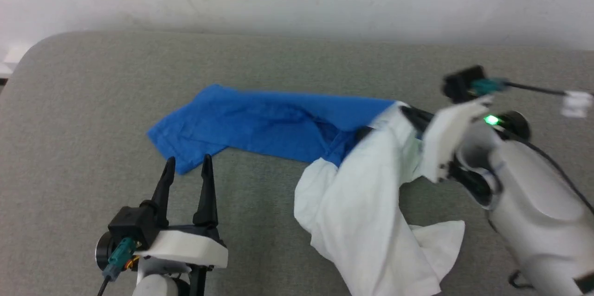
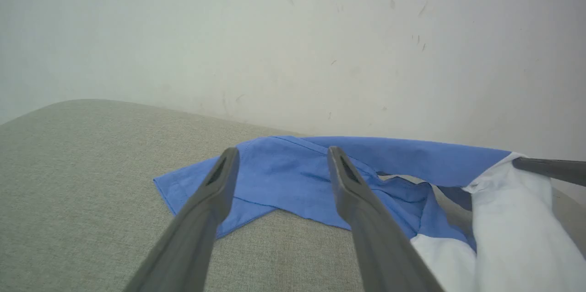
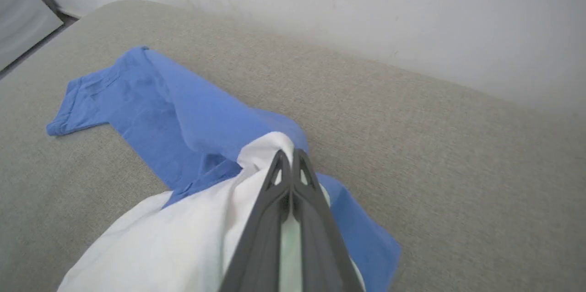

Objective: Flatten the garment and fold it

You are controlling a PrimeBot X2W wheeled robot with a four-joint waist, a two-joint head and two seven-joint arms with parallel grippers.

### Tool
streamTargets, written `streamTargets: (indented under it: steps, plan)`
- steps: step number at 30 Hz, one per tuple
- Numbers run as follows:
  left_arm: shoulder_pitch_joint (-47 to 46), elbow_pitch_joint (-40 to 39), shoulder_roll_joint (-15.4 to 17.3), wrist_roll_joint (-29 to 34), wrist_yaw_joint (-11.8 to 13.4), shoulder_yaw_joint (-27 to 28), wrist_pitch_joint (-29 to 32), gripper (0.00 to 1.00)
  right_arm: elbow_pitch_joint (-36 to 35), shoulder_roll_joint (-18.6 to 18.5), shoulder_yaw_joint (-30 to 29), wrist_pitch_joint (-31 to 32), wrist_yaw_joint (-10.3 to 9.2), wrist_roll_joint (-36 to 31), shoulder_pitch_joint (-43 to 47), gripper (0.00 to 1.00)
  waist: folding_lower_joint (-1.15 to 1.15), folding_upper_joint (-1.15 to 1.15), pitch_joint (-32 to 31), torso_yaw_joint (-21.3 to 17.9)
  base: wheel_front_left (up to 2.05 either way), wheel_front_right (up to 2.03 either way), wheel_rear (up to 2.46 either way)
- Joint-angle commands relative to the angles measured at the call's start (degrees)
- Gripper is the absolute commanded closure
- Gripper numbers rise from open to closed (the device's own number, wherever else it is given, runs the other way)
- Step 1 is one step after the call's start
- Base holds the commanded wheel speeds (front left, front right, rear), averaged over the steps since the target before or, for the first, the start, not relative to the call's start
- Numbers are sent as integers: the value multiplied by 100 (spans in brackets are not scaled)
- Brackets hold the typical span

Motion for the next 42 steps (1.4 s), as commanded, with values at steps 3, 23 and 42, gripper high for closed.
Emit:
streamTargets:
  steps: [3,23,42]
  plan:
    - [129,-35,-5,79,8,68,-27,0,-264,-330,-661,-259,-5,92,695,100,0,0,-139,-317,0,0,0]
    - [286,39,-5,200,-115,213,-27,0,-3401,793,-4336,203,-5,-1256,4271,0,0,0,-226,-627,0,0,0]
    - [-67,112,-5,35,-69,-162,-27,0,-1850,-495,-683,1652,-5,-1322,1585,0,0,0,132,-155,0,0,0]
